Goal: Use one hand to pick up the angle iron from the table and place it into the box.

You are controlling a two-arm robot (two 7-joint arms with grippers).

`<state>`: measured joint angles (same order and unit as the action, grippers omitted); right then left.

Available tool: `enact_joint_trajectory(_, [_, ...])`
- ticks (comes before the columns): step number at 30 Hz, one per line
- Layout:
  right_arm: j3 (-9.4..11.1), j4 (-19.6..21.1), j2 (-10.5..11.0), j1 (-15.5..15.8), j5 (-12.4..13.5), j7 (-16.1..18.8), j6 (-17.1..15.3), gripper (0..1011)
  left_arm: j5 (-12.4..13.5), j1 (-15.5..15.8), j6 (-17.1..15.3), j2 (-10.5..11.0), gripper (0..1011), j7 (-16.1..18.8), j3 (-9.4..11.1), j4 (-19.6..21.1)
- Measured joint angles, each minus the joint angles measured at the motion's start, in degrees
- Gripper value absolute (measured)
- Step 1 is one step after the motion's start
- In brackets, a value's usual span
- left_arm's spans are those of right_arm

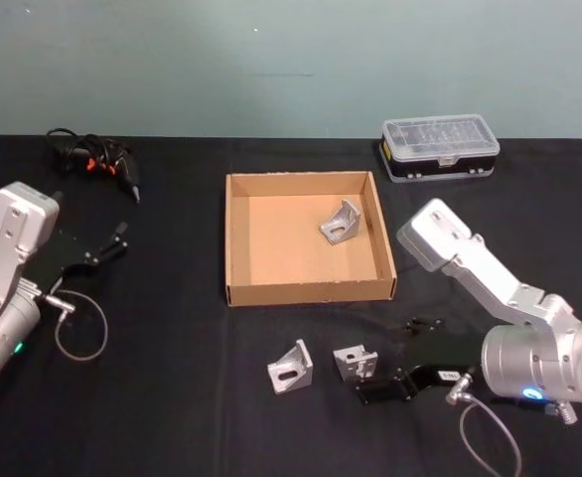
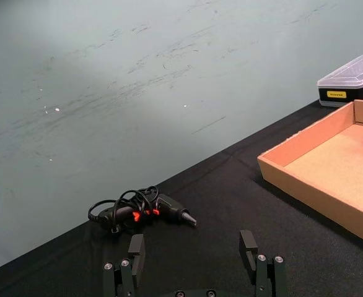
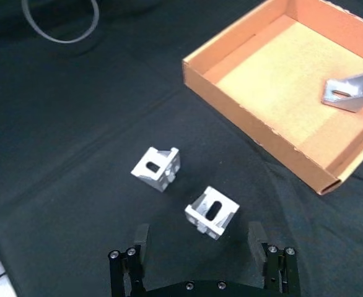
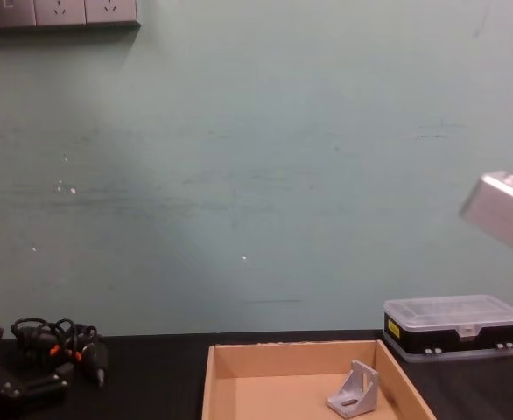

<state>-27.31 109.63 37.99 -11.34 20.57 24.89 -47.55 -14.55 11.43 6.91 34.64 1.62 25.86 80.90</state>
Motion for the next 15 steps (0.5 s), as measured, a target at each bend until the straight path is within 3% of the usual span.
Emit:
enact_joint_trajectory(6, [0.1, -0.1, -4.1, -0.6, -1.1, -3.6, -6.3, 1003, 0.0, 0.0, 0.0, 0.0, 1000, 0.0, 0.0, 0.0])
enact_joint_trajectory(15, [0.4, -1.9, -8.2, -1.7, -1.8, -5.0, -12.1, 1003, 0.0, 0.0, 0.0, 0.0, 1000, 0.0, 0.0, 0.0])
